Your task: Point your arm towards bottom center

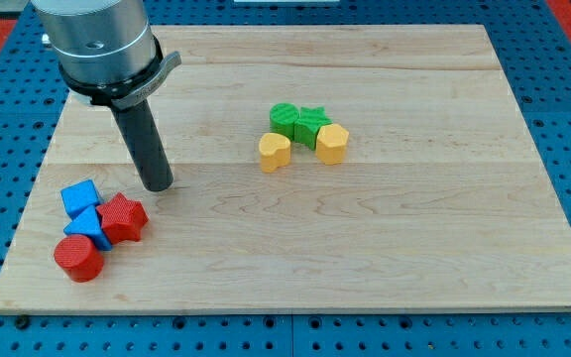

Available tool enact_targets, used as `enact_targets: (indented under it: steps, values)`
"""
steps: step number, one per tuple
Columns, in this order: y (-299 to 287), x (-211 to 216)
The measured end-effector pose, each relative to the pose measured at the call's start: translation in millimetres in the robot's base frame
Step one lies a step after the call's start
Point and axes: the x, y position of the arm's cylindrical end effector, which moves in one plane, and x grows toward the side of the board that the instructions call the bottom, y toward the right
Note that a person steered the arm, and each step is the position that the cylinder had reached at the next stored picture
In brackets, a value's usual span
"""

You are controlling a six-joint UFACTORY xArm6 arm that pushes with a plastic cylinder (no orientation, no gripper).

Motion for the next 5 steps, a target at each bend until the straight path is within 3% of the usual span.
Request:
enact_targets:
  steps: [5]
  values:
    - [37.6, 2.0]
